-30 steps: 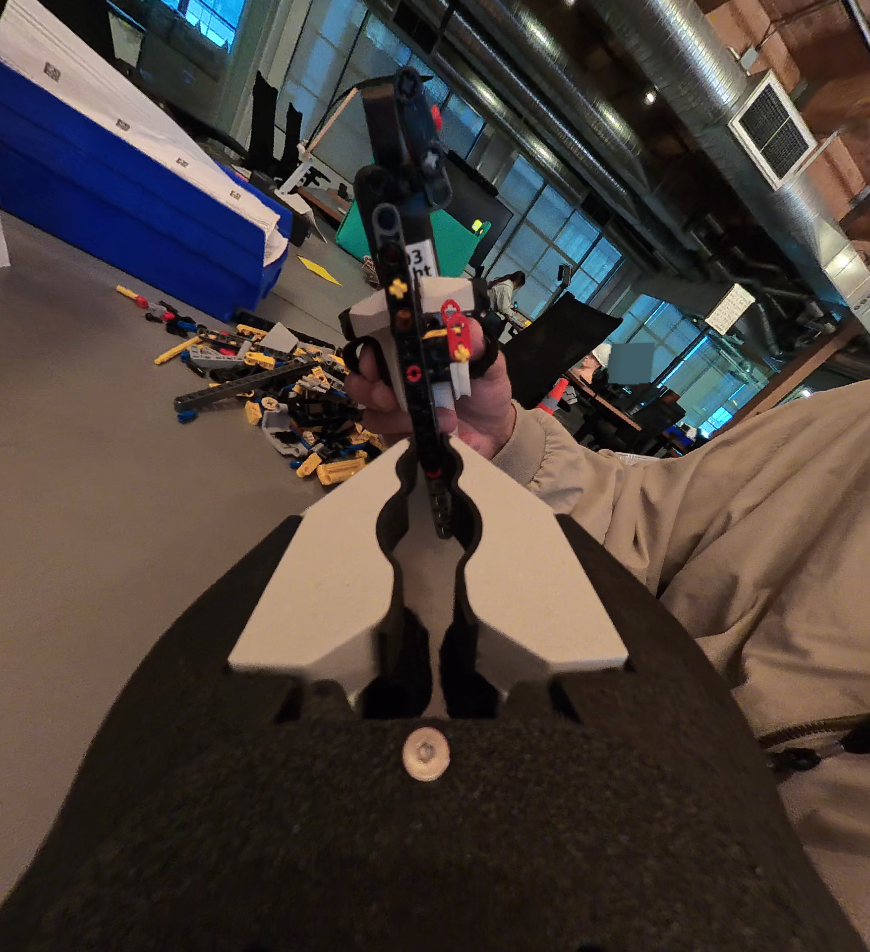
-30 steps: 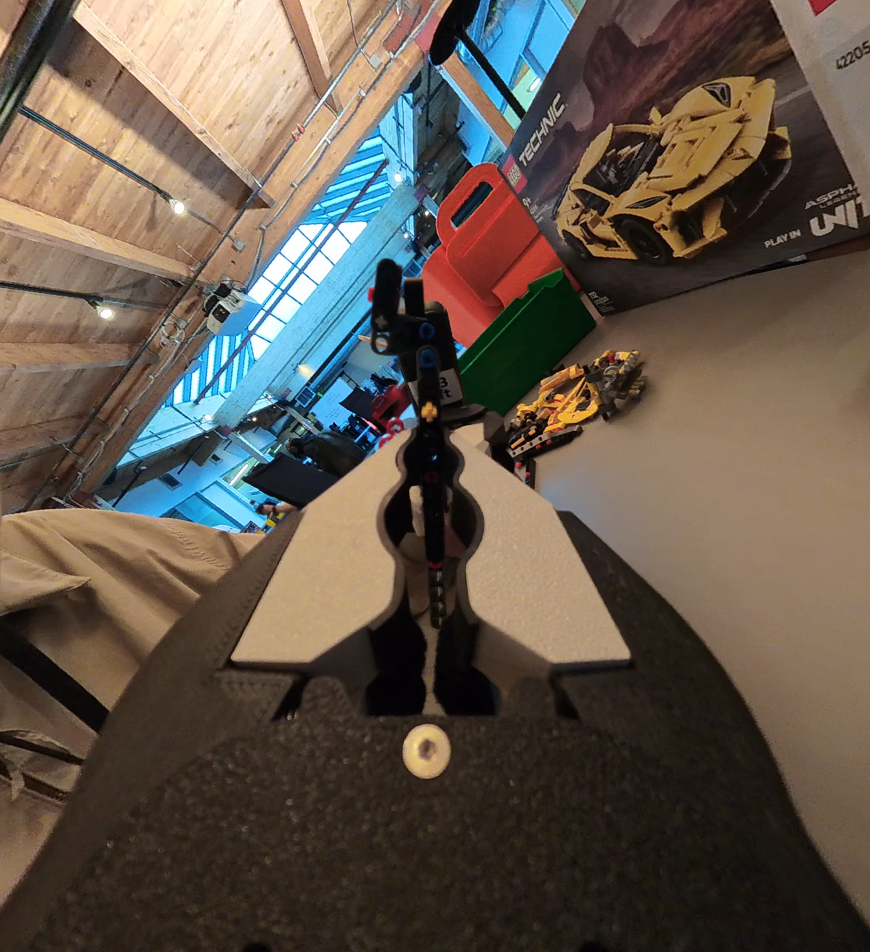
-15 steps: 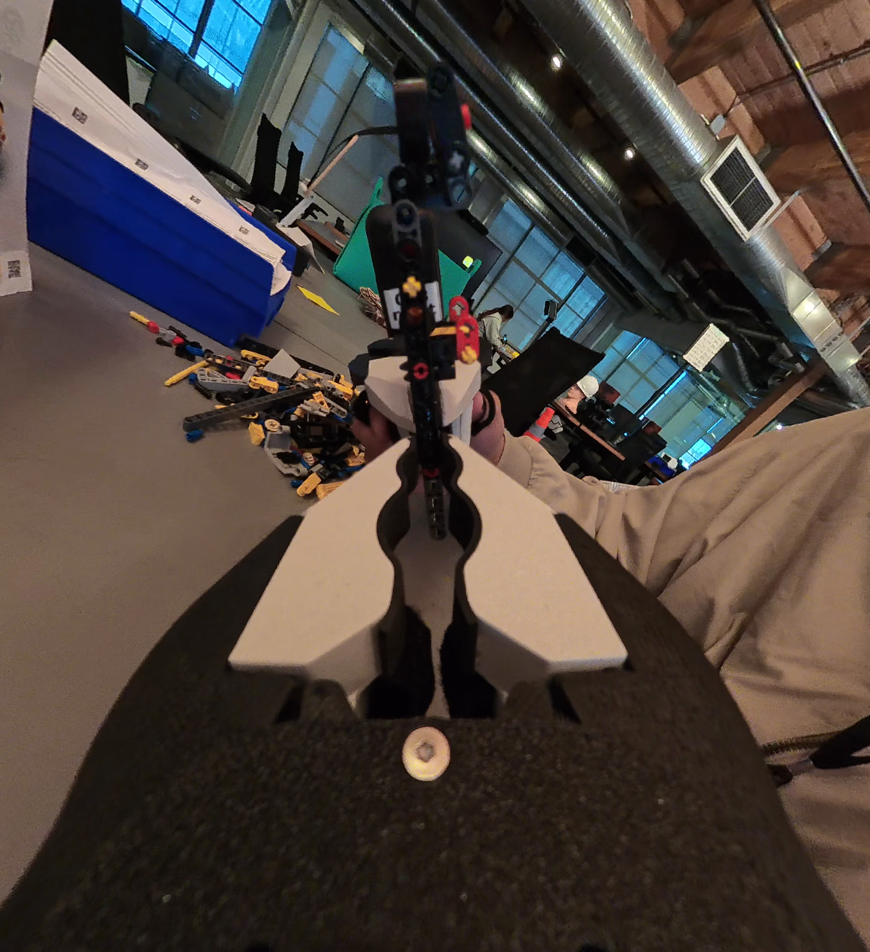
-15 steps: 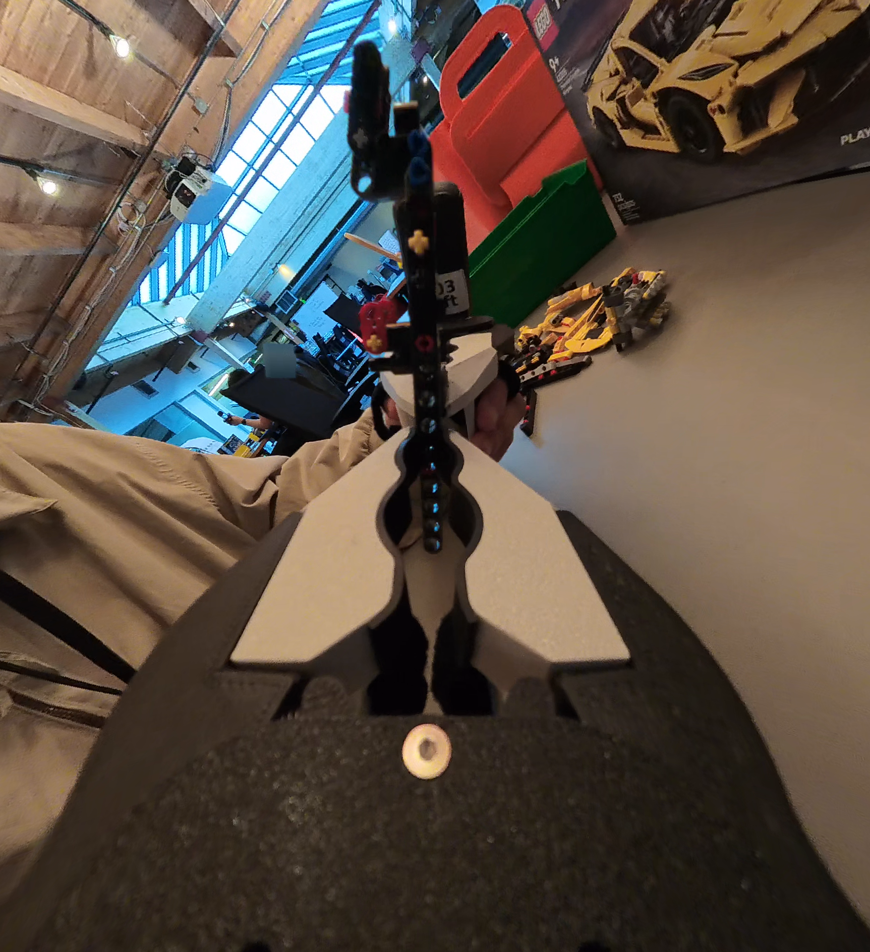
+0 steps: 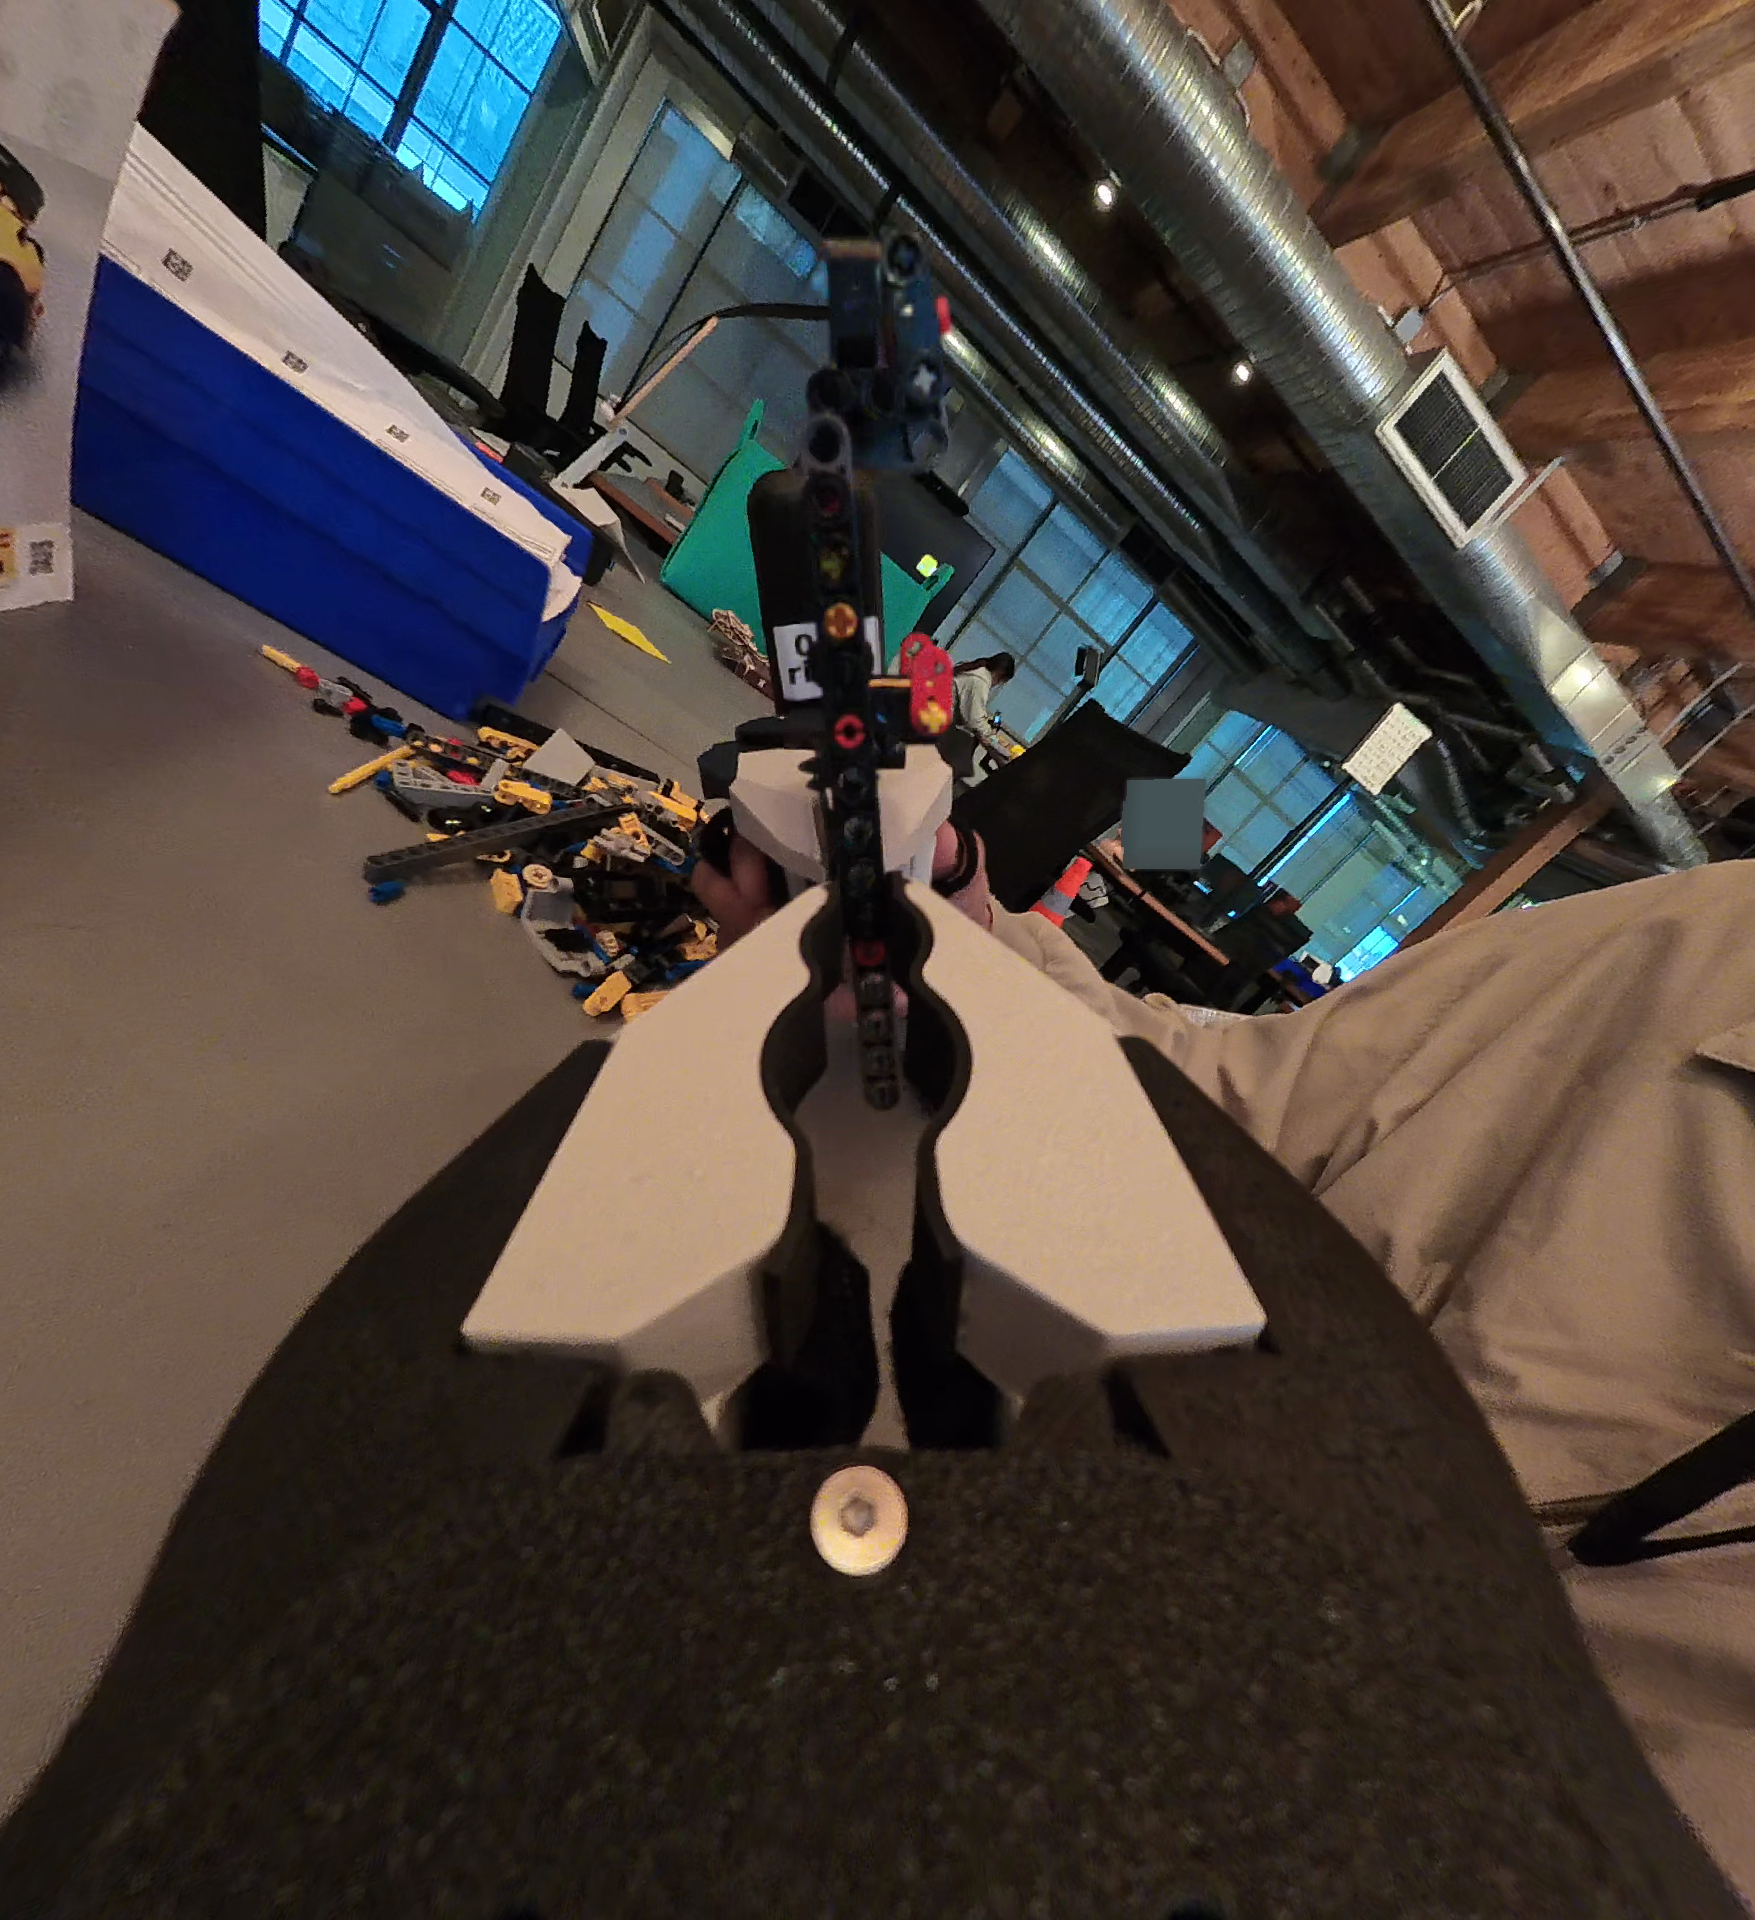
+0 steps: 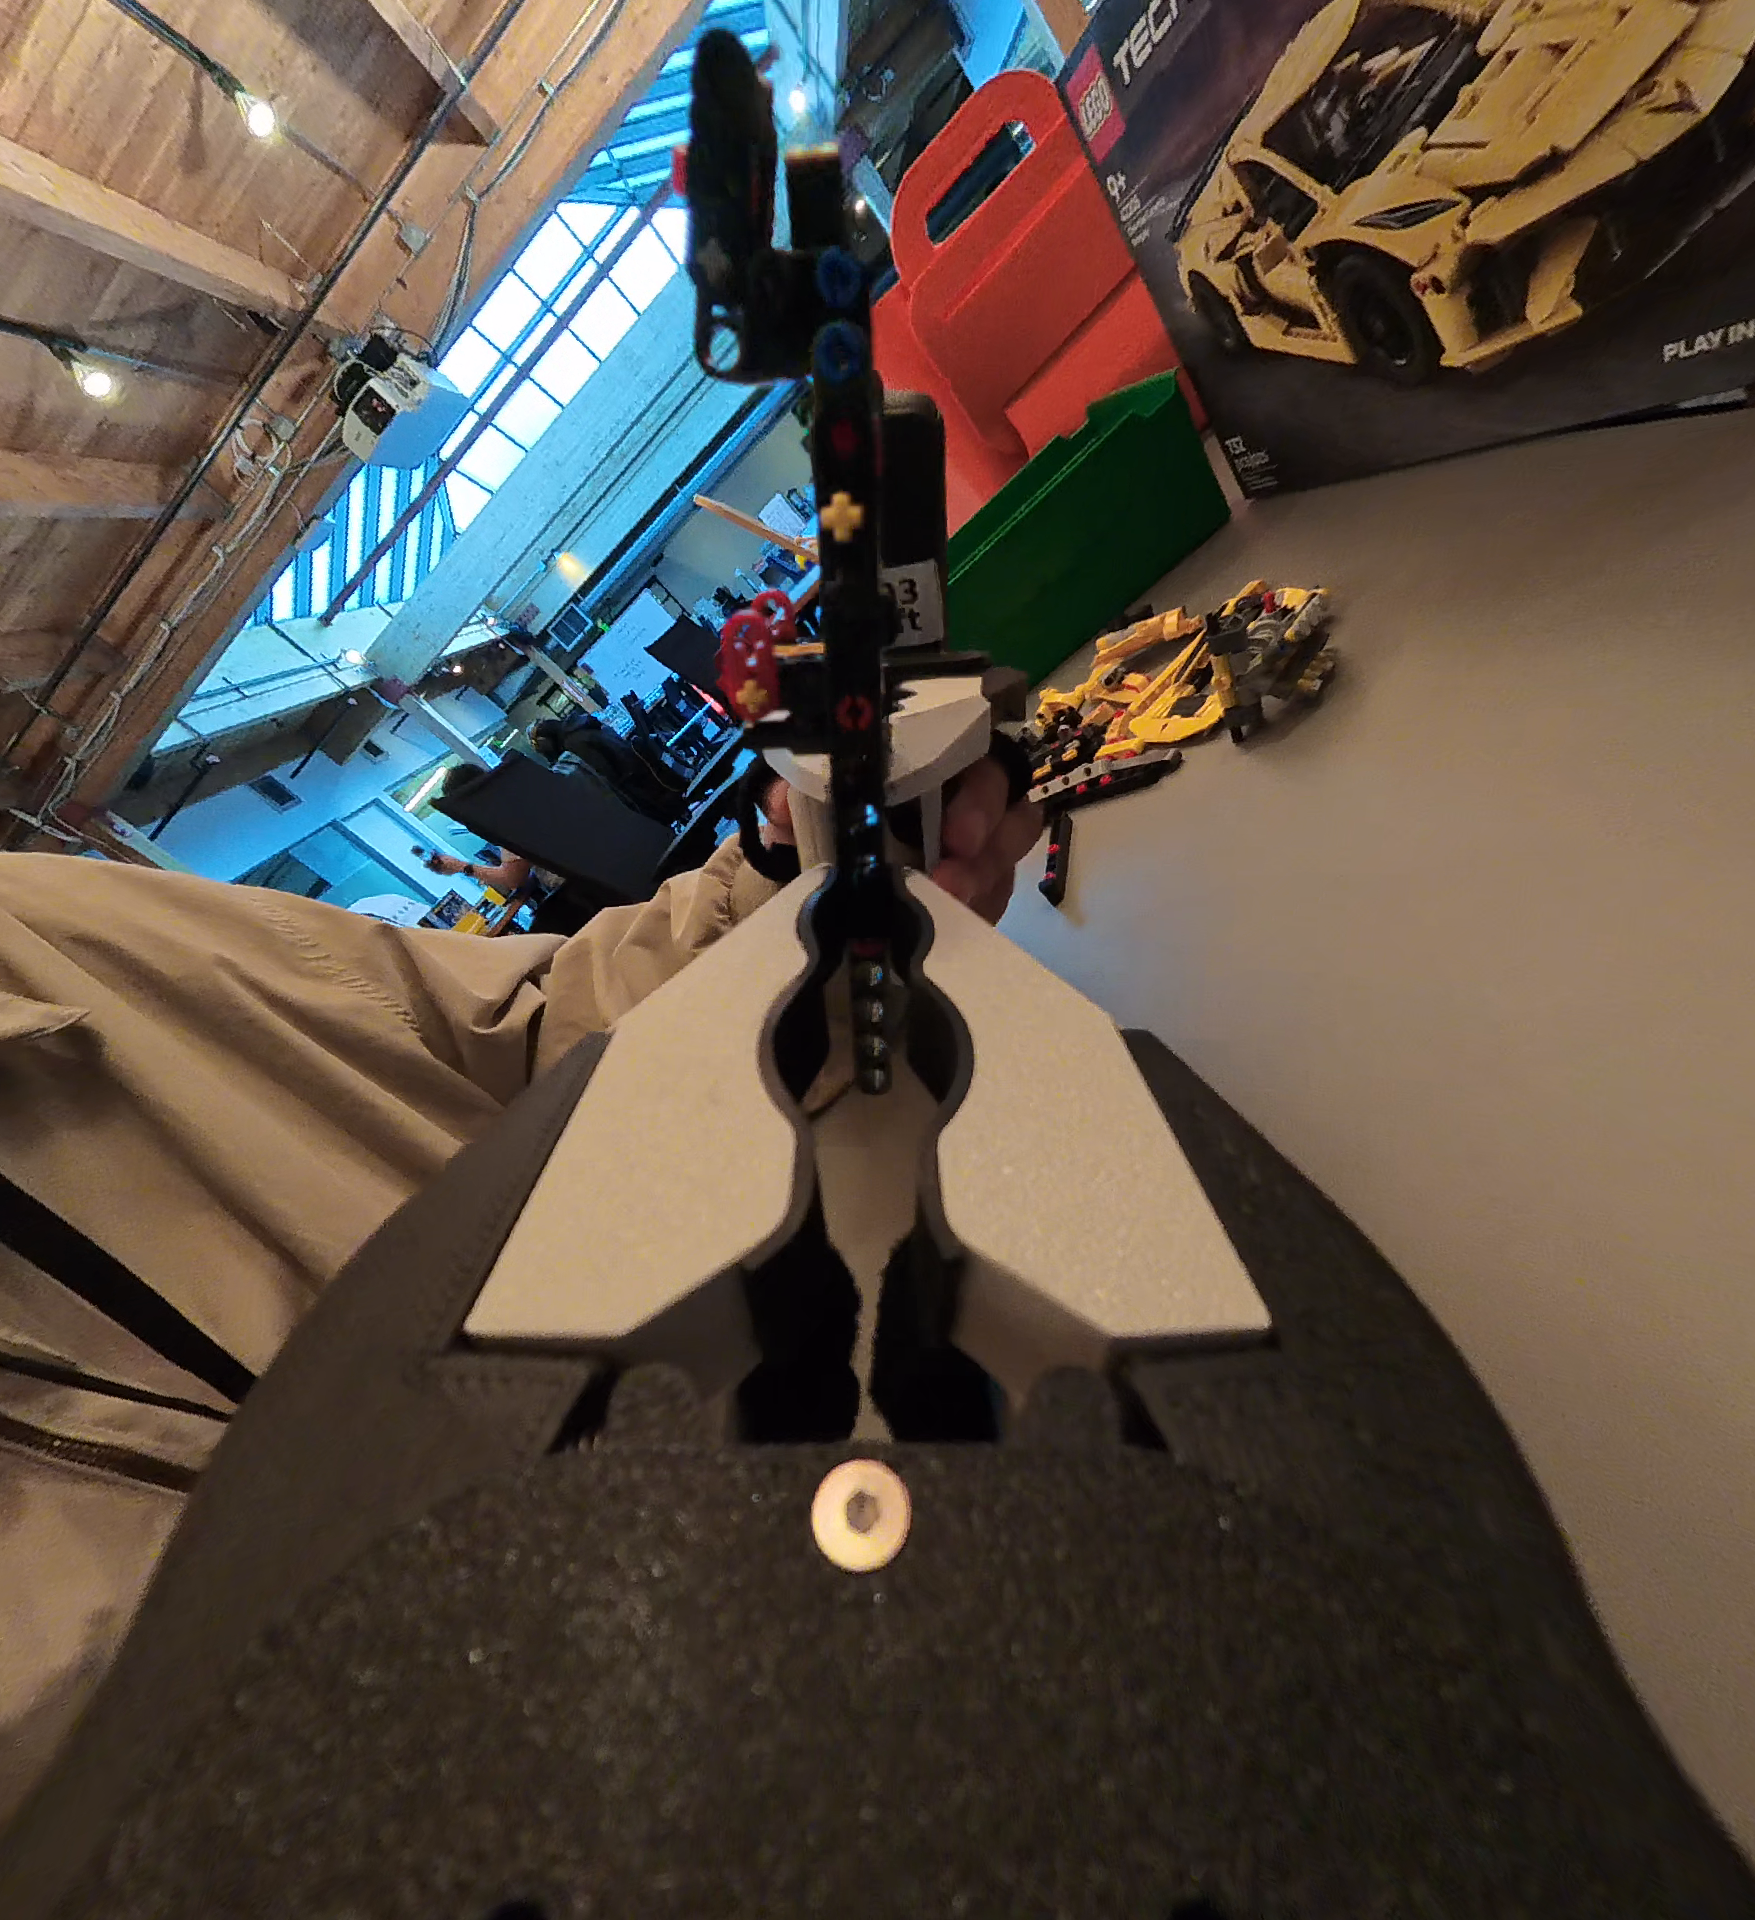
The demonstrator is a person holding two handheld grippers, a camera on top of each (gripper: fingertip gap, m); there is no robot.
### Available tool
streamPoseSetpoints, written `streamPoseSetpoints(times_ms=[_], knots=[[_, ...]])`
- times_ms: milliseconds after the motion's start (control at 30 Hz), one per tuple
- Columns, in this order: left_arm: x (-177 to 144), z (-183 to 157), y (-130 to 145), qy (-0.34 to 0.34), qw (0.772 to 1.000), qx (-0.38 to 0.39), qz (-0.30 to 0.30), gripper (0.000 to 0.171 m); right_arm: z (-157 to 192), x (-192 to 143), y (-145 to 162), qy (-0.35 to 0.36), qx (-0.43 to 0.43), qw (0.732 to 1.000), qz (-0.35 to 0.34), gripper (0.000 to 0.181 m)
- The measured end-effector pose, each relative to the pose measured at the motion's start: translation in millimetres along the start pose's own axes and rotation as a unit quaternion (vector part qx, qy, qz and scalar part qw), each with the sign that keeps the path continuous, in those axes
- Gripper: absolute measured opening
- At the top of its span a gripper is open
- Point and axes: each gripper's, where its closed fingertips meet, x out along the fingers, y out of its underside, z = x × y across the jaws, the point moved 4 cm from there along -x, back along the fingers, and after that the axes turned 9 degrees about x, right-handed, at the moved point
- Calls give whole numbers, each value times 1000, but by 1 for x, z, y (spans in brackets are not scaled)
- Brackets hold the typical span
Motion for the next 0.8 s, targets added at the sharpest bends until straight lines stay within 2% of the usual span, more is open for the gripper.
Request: streamPoseSetpoints(times_ms=[100,333,400,433,500,567,733,800], knots=[[-6,5,0,-4,1000,-13,9,6,-4,-6,-5,12,-3,1000,-16,6],[1,4,5,17,999,-34,-4,6,-6,5,3,22,-17,1000,-2,6],[2,4,7,13,1000,-27,7,6,3,1,-5,-25,-4,999,-24,37],[2,4,8,13,1000,-25,12,6,5,-4,-11,-41,9,998,-43,43],[2,3,10,13,1000,-18,22,6,6,-17,-21,-54,21,995,-76,35],[5,3,14,13,999,-10,39,6,6,-22,-25,-63,29,993,-93,35],[10,0,19,16,999,-11,50,7,-2,-21,-24,-26,33,995,-91,9],[7,2,15,9,999,-7,38,7,-4,-26,-25,-28,51,994,-87,5]])
